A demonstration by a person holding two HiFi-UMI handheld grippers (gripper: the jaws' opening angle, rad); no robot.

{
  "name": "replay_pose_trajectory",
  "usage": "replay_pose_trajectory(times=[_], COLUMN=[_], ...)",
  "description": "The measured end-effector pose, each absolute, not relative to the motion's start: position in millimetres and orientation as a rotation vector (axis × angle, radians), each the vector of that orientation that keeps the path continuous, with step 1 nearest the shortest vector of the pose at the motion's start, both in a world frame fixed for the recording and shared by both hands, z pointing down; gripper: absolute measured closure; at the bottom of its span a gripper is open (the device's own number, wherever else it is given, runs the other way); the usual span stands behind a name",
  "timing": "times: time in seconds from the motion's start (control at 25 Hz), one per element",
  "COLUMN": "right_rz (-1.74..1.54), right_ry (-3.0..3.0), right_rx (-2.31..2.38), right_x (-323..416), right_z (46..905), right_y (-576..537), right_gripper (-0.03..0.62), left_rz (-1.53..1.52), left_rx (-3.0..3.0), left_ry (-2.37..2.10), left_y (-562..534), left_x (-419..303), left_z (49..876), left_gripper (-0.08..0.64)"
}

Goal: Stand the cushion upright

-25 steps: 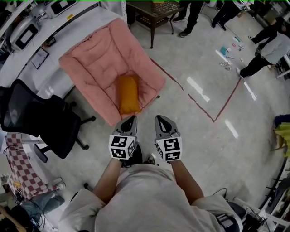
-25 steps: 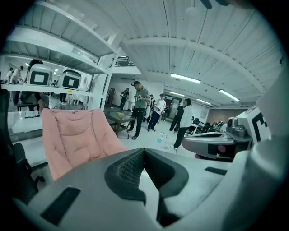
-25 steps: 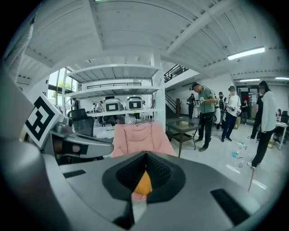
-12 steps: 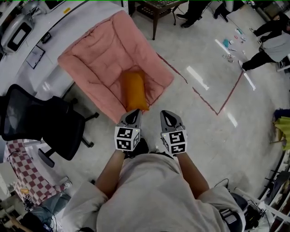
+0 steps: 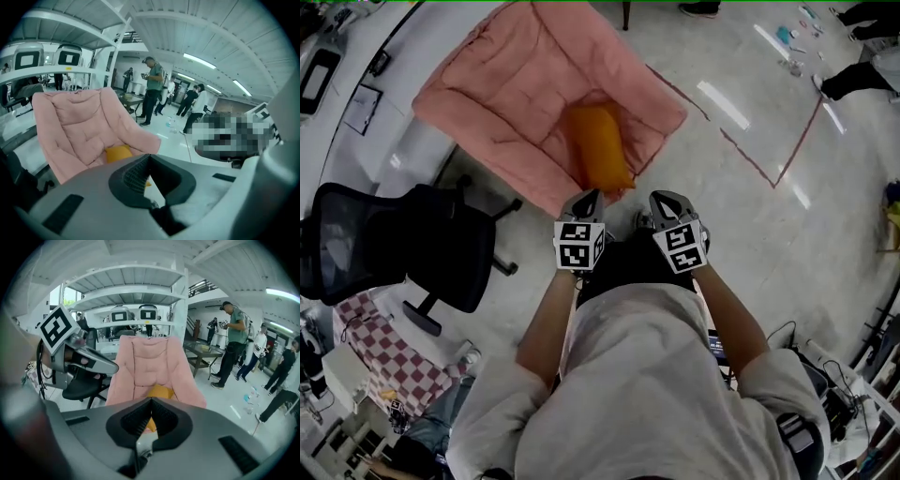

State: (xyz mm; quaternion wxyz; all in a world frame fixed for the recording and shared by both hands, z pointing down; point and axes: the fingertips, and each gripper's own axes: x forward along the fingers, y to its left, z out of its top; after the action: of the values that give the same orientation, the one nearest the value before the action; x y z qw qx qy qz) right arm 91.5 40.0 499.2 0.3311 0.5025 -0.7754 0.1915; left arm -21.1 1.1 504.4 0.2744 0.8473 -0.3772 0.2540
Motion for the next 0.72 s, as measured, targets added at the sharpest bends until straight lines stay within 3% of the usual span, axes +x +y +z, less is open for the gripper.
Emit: replay_pose_trajectory(times=[0.72], right_rz=[0.768], right_ry=[-1.915], right_rx=[1.115], right_x=[92.6], right_z=[707.6], right_y=[35.3], right_gripper=[0.584], left_rz=[1.434], left_rx=[2.223], left_ry=[-0.844], left_y=[-15.6], left_x=[-36.4], left_z=[714.2], left_gripper=[0.548])
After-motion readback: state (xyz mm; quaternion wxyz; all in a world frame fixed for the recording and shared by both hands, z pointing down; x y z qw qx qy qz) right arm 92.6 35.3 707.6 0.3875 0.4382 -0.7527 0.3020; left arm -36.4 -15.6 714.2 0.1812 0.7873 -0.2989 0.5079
